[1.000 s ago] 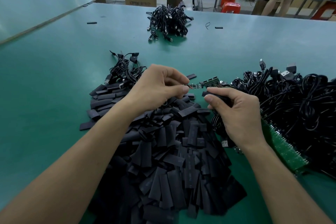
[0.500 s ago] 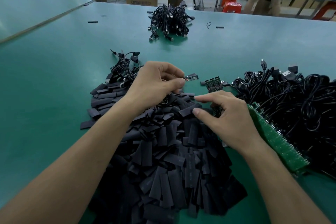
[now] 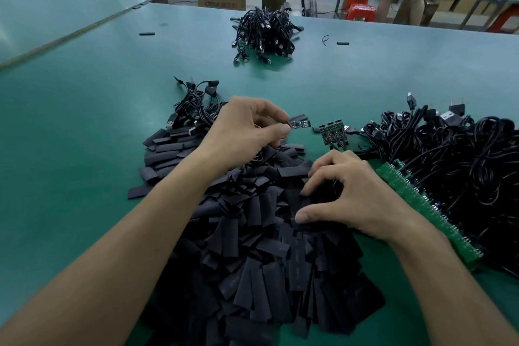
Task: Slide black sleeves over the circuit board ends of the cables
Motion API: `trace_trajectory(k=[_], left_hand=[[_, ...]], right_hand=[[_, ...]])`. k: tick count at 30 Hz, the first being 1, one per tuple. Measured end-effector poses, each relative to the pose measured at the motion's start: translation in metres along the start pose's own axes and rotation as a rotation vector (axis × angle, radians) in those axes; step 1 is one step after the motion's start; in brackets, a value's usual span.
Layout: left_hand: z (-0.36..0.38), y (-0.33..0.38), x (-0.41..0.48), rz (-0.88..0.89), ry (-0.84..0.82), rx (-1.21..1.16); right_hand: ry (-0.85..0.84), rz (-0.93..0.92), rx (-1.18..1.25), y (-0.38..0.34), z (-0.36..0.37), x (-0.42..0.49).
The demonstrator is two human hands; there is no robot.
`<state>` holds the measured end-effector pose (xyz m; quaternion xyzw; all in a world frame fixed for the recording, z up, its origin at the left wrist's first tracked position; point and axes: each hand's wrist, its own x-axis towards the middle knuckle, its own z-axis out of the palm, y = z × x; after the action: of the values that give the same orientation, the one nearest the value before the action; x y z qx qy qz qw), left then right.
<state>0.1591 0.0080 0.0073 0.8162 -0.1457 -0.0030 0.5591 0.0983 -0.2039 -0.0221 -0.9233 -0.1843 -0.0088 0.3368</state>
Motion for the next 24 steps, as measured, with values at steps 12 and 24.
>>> trace_trajectory(k=[12,24], left_hand=[[0.001,0.001,-0.001,-0.004,0.000,-0.011],[0.003,0.002,-0.002,0.028,-0.057,0.001]], right_hand=[[0.329,-0.032,0.425,0.001,0.002,0.004],[0.543,0.034,0.354,0.013,0.007,0.007]])
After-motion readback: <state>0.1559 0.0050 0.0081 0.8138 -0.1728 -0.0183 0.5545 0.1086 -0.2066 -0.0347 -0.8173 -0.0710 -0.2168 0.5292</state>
